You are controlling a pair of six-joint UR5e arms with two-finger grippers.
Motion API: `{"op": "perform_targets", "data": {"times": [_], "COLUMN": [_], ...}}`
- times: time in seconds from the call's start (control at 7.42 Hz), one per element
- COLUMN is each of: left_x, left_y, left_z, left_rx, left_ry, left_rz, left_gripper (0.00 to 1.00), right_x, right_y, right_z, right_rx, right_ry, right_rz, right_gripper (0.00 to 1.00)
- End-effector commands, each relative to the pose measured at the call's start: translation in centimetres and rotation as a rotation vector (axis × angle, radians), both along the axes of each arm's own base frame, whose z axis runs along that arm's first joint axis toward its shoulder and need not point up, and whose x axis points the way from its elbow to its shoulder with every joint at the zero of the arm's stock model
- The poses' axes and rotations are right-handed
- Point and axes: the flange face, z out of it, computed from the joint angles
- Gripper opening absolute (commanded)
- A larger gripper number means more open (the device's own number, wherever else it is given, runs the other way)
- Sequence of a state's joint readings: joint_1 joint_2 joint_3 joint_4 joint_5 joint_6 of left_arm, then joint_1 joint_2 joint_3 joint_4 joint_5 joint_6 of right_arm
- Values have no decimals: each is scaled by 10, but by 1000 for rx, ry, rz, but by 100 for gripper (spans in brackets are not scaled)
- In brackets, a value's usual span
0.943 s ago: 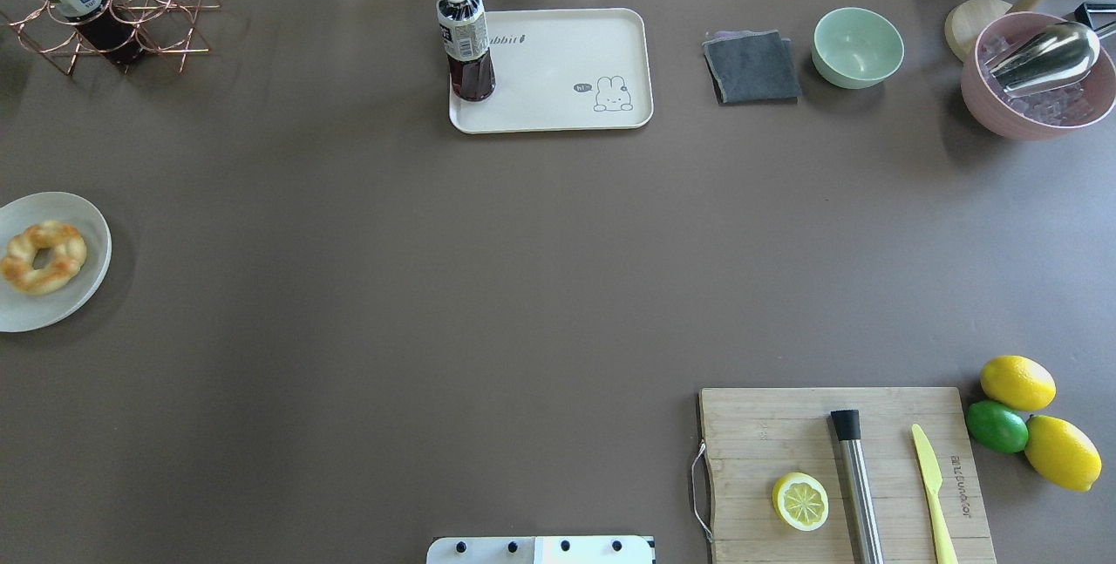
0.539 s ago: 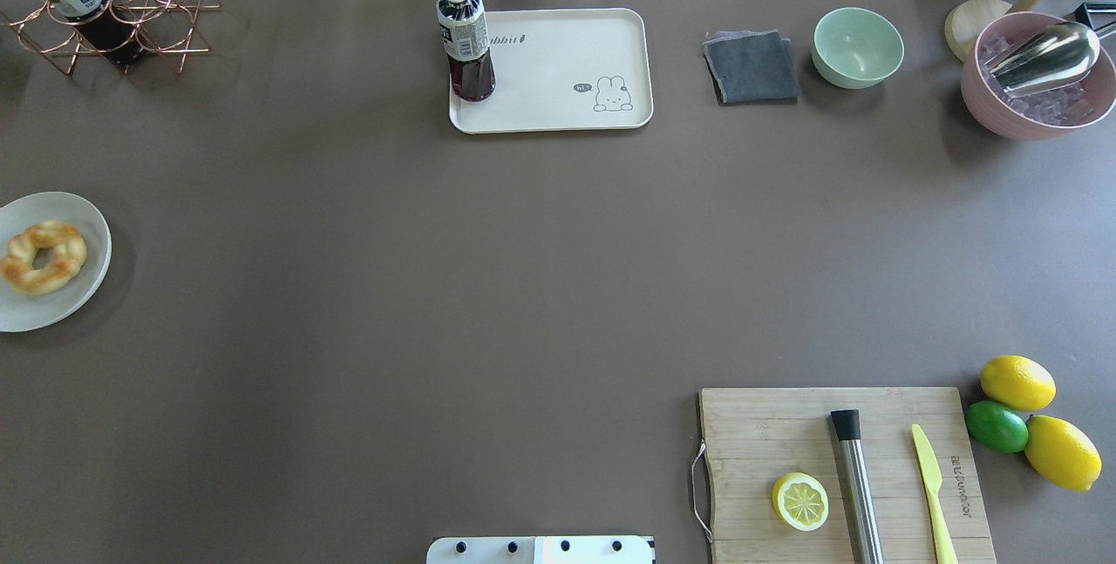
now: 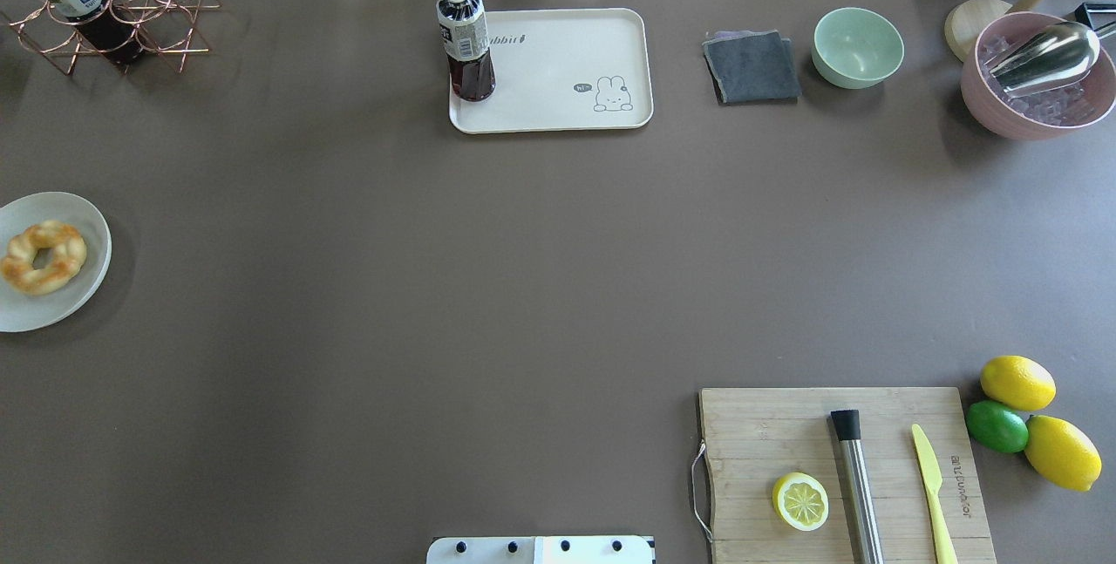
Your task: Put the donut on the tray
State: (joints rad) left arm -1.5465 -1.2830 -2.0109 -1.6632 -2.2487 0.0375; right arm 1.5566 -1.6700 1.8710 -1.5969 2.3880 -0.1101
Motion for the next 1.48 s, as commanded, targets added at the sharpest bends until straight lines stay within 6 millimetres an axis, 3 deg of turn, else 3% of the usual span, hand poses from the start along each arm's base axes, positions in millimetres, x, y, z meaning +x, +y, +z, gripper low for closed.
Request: {"op": "perform_targets", "data": {"times": [0.0, 0.81, 0.94, 1.08, 1.21, 1.35], "left_x": [1, 7, 12, 22, 39, 67], "left_y": [0, 0, -2, -12, -33, -49], "left_z": [1, 8, 21, 51, 84, 97], "left_rx": [-3, -16, -35, -13, 14, -23], "left_ry": [5, 4, 2, 0, 9, 33], "left_rz": [2, 18, 27, 46, 58, 22], "left_gripper": [98, 98, 98, 98, 98, 98], "right_x": [-5, -11, -14, -16, -18, -20], "right_y": [-1, -5, -7, -8, -8, -8], "right_z": [0, -1, -1, -2, -2, -2], "right_rx": [-5, -3, -3, -16, -17, -16], "right_ry": [2, 5, 6, 4, 5, 5], "right_rz": [-6, -19, -23, -15, -18, -20], "right_gripper": [100, 100, 100, 100, 100, 100]}}
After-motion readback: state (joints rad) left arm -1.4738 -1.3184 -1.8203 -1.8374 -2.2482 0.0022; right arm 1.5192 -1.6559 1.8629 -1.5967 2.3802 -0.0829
